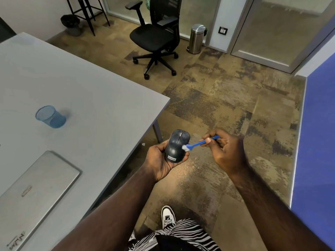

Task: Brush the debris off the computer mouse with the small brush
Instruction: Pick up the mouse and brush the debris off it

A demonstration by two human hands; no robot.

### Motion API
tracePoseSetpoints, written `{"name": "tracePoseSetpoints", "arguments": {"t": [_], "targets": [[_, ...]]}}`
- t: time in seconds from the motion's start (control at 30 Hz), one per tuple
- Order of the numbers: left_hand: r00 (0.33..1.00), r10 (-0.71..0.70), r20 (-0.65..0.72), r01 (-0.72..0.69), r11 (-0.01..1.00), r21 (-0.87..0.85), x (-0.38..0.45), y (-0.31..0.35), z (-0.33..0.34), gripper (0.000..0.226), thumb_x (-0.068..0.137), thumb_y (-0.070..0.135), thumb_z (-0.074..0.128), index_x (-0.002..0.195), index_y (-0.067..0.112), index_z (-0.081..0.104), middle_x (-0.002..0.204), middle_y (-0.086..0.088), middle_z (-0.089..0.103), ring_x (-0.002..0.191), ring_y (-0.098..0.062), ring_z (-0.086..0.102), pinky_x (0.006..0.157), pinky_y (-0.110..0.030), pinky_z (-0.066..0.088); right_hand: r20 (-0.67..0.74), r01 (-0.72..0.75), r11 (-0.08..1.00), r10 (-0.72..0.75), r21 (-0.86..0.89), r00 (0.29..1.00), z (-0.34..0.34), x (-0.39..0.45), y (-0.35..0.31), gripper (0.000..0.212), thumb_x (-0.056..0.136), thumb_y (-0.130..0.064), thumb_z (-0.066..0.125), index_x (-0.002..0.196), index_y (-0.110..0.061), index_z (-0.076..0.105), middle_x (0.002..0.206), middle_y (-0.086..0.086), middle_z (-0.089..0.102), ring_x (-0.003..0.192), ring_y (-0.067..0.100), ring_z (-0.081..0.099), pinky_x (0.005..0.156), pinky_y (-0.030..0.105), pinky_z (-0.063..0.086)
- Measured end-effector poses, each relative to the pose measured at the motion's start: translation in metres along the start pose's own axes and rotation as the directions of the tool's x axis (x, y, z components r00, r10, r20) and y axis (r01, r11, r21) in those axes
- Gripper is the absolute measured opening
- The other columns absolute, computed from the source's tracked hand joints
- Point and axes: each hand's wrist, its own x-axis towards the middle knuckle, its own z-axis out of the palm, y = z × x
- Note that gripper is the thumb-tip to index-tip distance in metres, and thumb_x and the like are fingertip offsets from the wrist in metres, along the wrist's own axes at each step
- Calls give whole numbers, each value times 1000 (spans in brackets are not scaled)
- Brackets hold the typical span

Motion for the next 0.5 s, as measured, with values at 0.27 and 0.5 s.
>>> {"name": "tracePoseSetpoints", "arguments": {"t": [0.27, 0.5], "targets": [[992, -49, 112, 49, 999, 0, -5, 5, 1, 51, 95, 18, 25, 137, -2, 46, 123, -36, 57, 93, -42, 65, 80, -47, 57, -159, -96, 991, 81, -90, 984, 0, 4, 2, 19, 95, -14, 60, 101, -30, 68, 78, -9, 74, 74, 7, 74, 56, 37, 60], [999, -28, 30, 29, 999, -17, -3, 5, -1, 49, 96, 18, 28, 139, 2, 44, 124, -34, 57, 91, -44, 65, 76, -49, 58, -17, 24, 999, -25, -42, 1000, 1, -3, -9, 12, 91, -14, 61, 96, -22, 69, 82, -22, 71, 78, 2, 74, 63, 29, 61]]}}
